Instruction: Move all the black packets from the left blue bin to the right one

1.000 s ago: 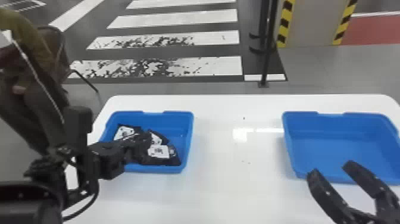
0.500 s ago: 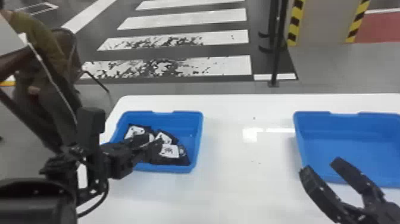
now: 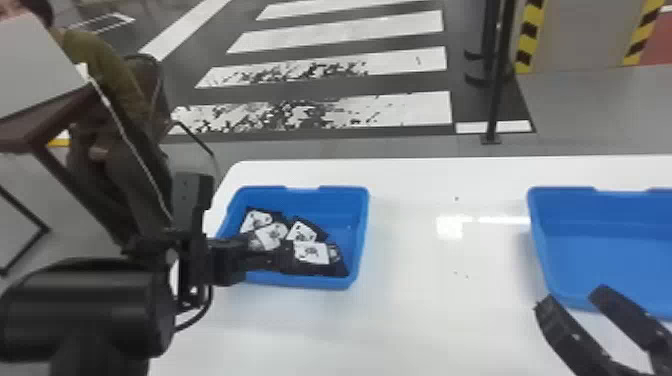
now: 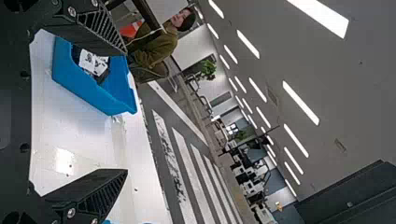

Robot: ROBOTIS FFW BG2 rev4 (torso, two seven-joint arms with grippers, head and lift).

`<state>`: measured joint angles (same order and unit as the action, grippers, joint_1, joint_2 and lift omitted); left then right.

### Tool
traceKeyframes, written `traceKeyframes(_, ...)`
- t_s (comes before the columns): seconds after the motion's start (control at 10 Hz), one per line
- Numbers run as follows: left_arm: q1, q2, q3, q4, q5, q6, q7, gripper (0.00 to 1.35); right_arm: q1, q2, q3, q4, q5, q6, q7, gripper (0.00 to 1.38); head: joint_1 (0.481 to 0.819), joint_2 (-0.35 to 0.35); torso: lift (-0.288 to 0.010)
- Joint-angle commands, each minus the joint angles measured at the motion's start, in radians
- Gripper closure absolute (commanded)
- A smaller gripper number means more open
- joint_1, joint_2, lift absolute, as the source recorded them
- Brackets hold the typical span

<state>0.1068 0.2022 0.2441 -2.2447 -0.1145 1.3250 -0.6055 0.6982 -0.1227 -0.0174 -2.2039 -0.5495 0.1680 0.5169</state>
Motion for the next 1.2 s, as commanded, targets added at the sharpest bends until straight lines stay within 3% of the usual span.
traceKeyframes(0.0, -0.048, 0.013, -0.019, 0.069, -0.009, 0.020, 0.000, 0.17, -0.001, 0.000, 0.001, 0.006, -0.005, 0.006, 0.000, 0.13, 0.695, 0.275, -0.140)
traceKeyframes(0.5, -0.136, 0.002, -0.041, 0.317, 0.125, -0.051, 0.003, 0.21, 0.001, 0.000, 0.009, 0.021, -0.037, 0.019, 0.002, 0.13, 0.695, 0.246, -0.140)
traceKeyframes(0.6, -0.144, 0.002, -0.051, 0.339, 0.130, -0.086, 0.001, 0.52, -0.001, 0.002, 0.011, 0.021, -0.037, 0.023, 0.002, 0.13, 0.695, 0.238, -0.140)
traceKeyframes(0.7, -0.131, -0.003, -0.043, 0.339, 0.140, -0.115, 0.003, 1.03, 0.001, 0.002, 0.011, 0.023, -0.039, 0.023, 0.002, 0.13, 0.695, 0.234, -0.140)
traceKeyframes(0.8, -0.119, -0.006, -0.041, 0.339, 0.160, -0.122, 0.003, 1.16, 0.004, 0.002, 0.011, 0.026, -0.045, 0.026, 0.002, 0.13, 0.695, 0.227, -0.140)
traceKeyframes(1.1, -0.060, -0.010, -0.021, 0.255, 0.178, -0.157, -0.017, 1.21, 0.006, 0.002, 0.011, 0.023, -0.049, 0.028, 0.002, 0.13, 0.695, 0.214, -0.140)
